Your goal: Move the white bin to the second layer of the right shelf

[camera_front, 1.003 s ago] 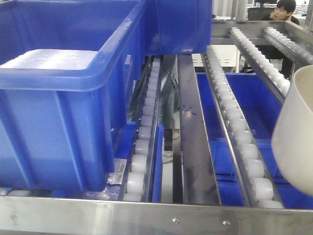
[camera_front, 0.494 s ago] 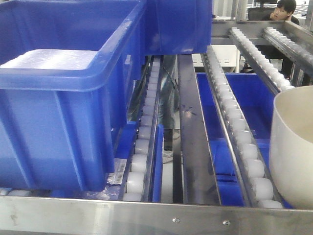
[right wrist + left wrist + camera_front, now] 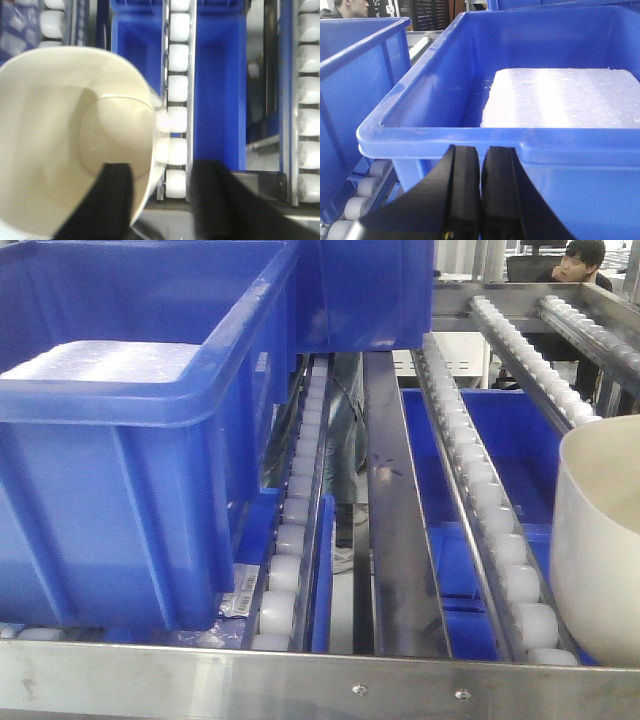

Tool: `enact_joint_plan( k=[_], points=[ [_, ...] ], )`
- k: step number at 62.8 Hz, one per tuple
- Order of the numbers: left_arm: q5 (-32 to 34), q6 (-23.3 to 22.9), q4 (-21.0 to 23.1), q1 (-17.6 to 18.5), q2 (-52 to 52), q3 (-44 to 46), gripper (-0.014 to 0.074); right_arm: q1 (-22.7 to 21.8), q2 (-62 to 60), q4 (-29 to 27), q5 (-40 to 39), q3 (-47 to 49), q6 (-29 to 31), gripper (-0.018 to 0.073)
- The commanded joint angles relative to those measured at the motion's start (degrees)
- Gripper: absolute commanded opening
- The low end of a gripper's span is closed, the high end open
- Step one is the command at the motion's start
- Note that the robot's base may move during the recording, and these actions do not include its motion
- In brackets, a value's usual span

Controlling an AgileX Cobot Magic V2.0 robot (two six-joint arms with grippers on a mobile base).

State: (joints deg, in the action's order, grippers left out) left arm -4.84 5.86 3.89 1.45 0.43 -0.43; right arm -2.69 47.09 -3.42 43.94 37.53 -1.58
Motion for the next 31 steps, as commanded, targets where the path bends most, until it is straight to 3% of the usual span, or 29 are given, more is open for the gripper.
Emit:
enact_joint_plan(
  k=[1, 7, 20, 31],
  points=[
    [4.84, -0.15, 0.35, 0.33, 0.75, -2.11, 0.0085, -0.23, -4.84, -0.54, -4.43, -1.02, 0.08, 0.0179],
    [4.84, -0.15, 0.35, 0.33, 0.75, -2.11, 0.0085, -0.23, -10.04, -0.66, -7.74, -4.15, 0.08, 0.0044],
    [4.84, -0.15, 0.35, 0.33, 0.75, -2.11, 0.0085, -0.23, -19.99, -0.66, -14.98, -9.25, 0.08, 0.0055],
    [4.84, -0.15, 0.35, 0.33, 0.75, -2.11, 0.0085, -0.23, -21.47, -0.65, -14.73, -9.38, 0.08, 0.0055]
  ],
)
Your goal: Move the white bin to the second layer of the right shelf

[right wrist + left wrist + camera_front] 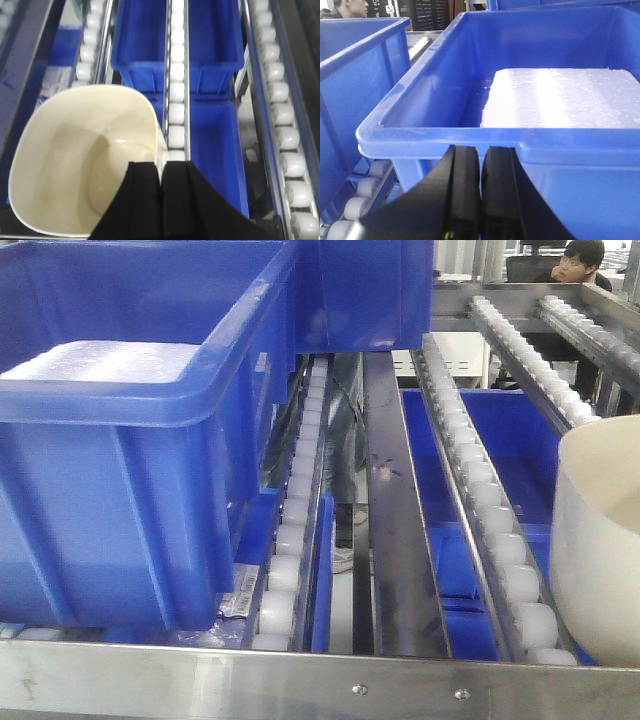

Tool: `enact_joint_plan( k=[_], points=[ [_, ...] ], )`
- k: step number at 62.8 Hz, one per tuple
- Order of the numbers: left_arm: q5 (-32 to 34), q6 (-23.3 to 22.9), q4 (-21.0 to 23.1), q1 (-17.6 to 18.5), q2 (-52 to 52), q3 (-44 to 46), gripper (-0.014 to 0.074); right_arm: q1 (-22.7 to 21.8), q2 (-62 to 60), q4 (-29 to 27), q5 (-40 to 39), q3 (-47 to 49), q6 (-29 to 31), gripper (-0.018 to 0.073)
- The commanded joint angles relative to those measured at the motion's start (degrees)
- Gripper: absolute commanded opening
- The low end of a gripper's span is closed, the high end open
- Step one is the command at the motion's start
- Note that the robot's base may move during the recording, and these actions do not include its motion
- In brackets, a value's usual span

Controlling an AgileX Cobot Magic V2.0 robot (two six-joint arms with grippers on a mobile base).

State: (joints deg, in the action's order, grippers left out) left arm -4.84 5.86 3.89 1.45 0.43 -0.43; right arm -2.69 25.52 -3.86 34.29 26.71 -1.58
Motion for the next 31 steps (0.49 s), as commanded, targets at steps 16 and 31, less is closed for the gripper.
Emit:
enact_joint_plan(
  k=[16, 31],
  points=[
    [4.84, -0.15, 0.35, 0.33, 0.75, -2.11, 0.0085, -0.23, 0.09, -0.14, -5.32, 1.44, 0.08, 0.0055],
    [4.84, -0.15, 0.35, 0.33, 0.75, -2.11, 0.0085, -0.06, -3.51, 4.86, -25.41, -4.42, 0.08, 0.0055]
  ],
)
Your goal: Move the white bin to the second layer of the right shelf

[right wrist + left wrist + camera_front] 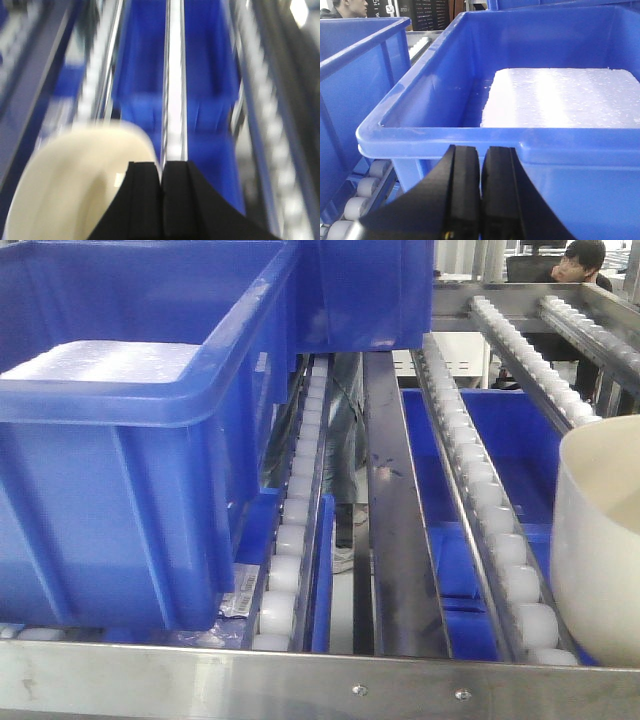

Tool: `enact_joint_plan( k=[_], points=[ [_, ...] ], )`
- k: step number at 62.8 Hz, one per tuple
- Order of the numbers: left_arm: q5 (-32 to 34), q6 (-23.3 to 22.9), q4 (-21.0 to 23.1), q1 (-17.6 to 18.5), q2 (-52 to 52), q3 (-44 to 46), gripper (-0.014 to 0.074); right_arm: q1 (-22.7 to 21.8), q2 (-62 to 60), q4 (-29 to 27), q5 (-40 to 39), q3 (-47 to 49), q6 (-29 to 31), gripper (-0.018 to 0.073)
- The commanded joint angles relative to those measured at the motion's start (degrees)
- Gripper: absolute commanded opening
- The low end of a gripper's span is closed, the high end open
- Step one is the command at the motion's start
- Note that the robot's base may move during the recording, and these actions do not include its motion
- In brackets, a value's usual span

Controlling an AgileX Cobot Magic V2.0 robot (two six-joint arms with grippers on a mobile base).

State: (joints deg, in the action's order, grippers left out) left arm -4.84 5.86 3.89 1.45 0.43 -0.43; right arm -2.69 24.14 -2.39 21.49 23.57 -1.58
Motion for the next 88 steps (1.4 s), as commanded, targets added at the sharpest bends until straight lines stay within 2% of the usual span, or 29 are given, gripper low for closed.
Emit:
enact_joint_plan(
  k=[1, 6, 12, 16, 22, 30, 40, 88],
  points=[
    [4.84, -0.15, 0.35, 0.33, 0.75, -2.11, 0.0085, -0.06, -2.76, 4.18, -14.08, -2.06, 0.08, 0.0055],
    [4.84, -0.15, 0.35, 0.33, 0.75, -2.11, 0.0085, -0.06, -6.96, 8.22, -23.52, -7.78, 0.08, 0.0055],
    [4.84, -0.15, 0.35, 0.33, 0.75, -2.11, 0.0085, -0.06, -9.66, 8.32, -31.16, -14.16, -0.16, 0.0055],
    [4.84, -0.15, 0.35, 0.33, 0.75, -2.11, 0.0085, -0.06, -11.24, 8.26, -33.35, -17.41, -1.48, 0.0055],
    [4.84, -0.15, 0.35, 0.33, 0.75, -2.11, 0.0085, -0.06, -13.90, 8.26, -32.81, -20.92, -5.35, 0.0055],
    [4.84, -0.15, 0.35, 0.33, 0.75, -2.11, 0.0085, -0.06, -18.10, 8.55, -32.83, -24.43, -5.71, 0.0055],
    [4.84, -0.15, 0.35, 0.33, 0.75, -2.11, 0.0085, -0.06, -26.12, 8.86, -25.44, -24.34, -5.63, 0.0055],
    [4.84, -0.15, 0.35, 0.33, 0.75, -2.11, 0.0085, 0.25, -25.57, 8.86, -25.63, -24.34, -5.63, 0.0055]
  ],
)
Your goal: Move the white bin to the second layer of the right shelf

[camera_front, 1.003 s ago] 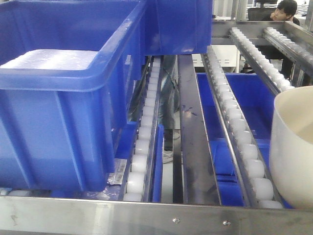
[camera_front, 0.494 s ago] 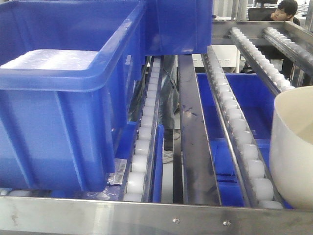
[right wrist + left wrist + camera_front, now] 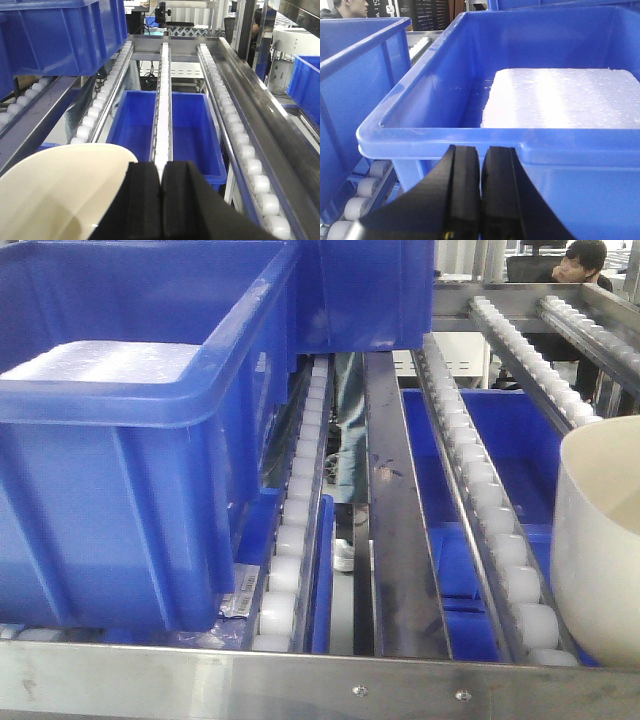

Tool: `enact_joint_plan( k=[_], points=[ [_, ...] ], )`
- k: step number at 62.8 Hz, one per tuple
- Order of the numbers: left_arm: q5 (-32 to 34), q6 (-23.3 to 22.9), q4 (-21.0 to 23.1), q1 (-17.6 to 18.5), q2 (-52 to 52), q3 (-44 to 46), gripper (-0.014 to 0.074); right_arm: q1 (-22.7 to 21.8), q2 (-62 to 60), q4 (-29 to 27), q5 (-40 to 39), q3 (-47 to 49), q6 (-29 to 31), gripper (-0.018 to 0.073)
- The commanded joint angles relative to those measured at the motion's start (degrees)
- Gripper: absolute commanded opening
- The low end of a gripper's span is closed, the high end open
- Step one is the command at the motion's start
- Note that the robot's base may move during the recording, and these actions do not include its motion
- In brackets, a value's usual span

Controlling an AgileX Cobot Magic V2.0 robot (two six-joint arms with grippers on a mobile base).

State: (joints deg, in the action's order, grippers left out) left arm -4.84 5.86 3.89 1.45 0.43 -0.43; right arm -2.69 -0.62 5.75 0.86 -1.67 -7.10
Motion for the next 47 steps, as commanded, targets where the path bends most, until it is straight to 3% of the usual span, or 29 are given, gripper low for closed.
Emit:
enact_joint_plan(
  k=[1, 47],
  points=[
    [4.84, -0.15, 0.35, 0.33, 0.75, -2.11, 0.0085, 0.25, -0.81, 0.72, -5.00, 0.90, -0.11, 0.0055],
    [4.84, -0.15, 0.35, 0.33, 0.75, -2.11, 0.0085, 0.25, -0.81, 0.72, -5.00, 0.90, -0.11, 0.0055]
  ],
)
